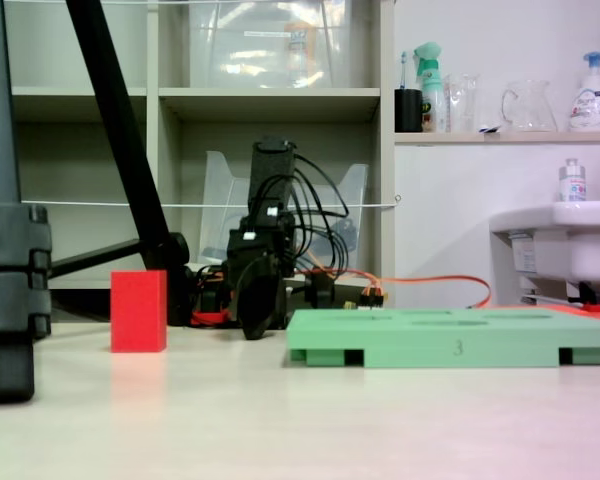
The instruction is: Put the square block into the corresponding hole
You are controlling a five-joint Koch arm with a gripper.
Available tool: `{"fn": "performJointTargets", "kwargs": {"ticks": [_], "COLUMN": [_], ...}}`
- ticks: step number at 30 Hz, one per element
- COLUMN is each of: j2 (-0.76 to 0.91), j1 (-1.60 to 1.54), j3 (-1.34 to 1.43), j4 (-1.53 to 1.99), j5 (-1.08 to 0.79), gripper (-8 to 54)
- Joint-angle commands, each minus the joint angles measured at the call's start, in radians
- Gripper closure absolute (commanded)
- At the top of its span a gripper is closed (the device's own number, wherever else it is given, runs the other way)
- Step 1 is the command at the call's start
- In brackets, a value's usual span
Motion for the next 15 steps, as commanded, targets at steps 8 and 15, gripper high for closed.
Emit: {"fn": "performJointTargets", "kwargs": {"ticks": [8, 15], "j2": [0.067, 0.067], "j1": [-0.066, 0.0], "j3": [0.074, 0.074], "j4": [0.031, 0.006], "j5": [0.025, 0.078], "gripper": [10.8, 10.3]}}
